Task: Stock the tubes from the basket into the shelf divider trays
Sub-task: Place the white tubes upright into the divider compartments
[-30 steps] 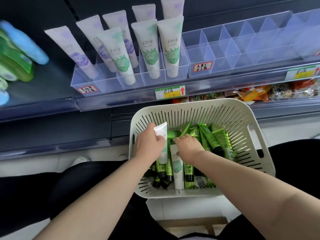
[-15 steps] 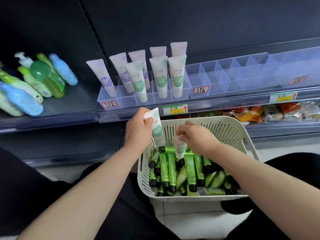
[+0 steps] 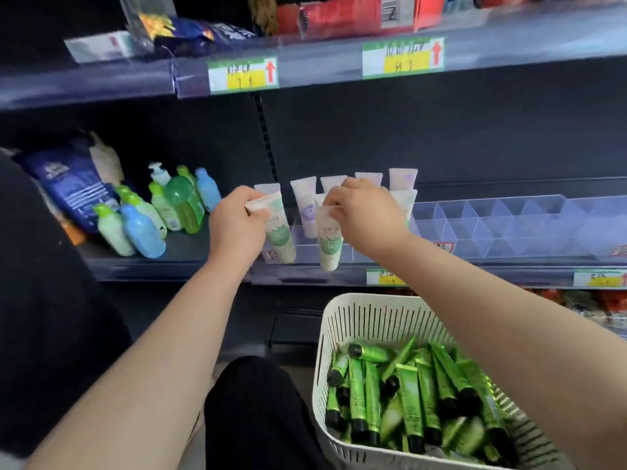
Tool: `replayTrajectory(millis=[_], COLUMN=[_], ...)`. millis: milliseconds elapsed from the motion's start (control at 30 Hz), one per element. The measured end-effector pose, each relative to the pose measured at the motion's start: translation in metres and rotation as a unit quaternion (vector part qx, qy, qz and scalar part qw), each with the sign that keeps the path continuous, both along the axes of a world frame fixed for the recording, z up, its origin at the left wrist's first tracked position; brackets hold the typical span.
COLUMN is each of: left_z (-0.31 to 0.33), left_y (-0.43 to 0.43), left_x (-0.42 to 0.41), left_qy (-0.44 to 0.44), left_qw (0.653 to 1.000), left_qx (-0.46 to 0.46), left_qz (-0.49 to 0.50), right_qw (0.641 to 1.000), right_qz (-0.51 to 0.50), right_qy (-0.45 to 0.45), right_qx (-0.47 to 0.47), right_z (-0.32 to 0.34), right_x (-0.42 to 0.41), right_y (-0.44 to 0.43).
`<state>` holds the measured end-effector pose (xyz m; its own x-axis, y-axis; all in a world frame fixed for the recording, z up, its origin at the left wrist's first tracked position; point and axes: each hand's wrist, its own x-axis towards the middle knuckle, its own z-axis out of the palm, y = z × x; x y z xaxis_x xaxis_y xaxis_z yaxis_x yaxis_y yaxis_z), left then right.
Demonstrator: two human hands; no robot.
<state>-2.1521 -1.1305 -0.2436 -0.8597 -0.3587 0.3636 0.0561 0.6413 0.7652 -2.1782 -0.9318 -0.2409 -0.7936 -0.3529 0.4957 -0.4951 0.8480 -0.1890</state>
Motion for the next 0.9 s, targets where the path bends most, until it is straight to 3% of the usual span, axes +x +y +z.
replayTrajectory(millis=[233, 467, 900], left_z=[0.014, 0.010, -0.028], left_y=[-0.032, -0.046, -0.044], left_x=[-0.020, -0.042, -0.086], left_qy=[0.014, 0.007, -0.098], left_qw=[1.000, 0.999, 0.991], left_qx=[-0.005, -0.035, -0.081], left_qz=[0.007, 0.016, -0.026], right_qw=[0.998, 0.988, 0.992], right_qz=[-0.019, -0.043, -0.002], right_qy=[0.049, -0.029, 0.061], right_qx=[0.016, 0.145, 0.108], right_z=[0.017, -0.011, -0.023], right_x=[-0.043, -0.072, -0.070], right_y=[-0.052, -0.071, -0.060])
